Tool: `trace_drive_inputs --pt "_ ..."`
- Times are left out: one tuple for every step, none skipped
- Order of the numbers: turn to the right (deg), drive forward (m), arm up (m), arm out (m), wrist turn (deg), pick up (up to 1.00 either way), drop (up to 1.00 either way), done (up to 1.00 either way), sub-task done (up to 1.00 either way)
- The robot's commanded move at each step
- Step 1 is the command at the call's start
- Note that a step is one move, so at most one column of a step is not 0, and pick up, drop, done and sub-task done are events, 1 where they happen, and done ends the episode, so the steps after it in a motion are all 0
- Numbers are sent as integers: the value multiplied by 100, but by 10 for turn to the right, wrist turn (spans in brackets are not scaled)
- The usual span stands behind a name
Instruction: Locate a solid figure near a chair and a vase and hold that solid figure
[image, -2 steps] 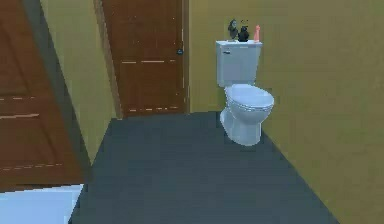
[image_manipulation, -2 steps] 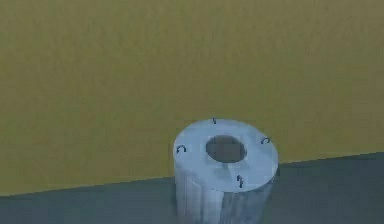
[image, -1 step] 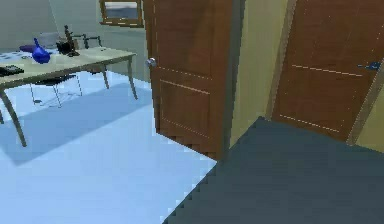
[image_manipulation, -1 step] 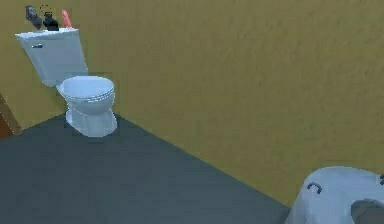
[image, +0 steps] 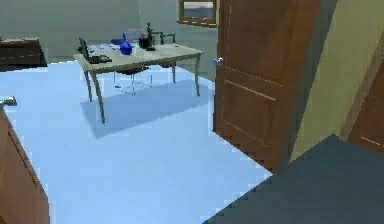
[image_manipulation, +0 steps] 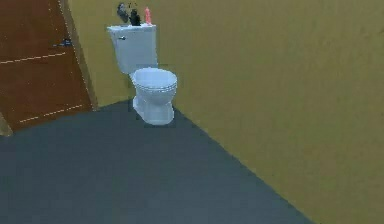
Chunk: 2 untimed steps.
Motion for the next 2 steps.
trace_drive_inputs --pt "0 60 0 0 0 0 0 0 0" --pt "-240 0 0 0 0 0 0 0 0"
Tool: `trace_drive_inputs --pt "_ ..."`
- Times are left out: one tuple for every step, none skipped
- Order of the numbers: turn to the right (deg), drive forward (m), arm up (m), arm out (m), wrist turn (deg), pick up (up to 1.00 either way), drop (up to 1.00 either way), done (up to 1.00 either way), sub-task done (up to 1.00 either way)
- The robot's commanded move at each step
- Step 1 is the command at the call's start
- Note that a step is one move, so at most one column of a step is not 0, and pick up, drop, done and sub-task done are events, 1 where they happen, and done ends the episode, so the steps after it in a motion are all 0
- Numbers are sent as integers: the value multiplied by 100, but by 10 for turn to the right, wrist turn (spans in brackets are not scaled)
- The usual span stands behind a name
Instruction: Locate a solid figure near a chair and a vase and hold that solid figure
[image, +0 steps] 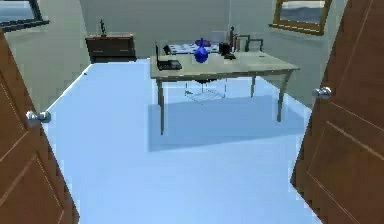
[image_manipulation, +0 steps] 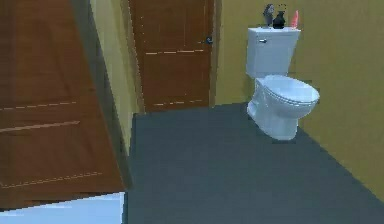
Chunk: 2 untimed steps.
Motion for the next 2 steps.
trace_drive_inputs --pt "0 100 0 0 0 0 0 0 0" --pt "-30 0 0 0 0 0 0 0 0"
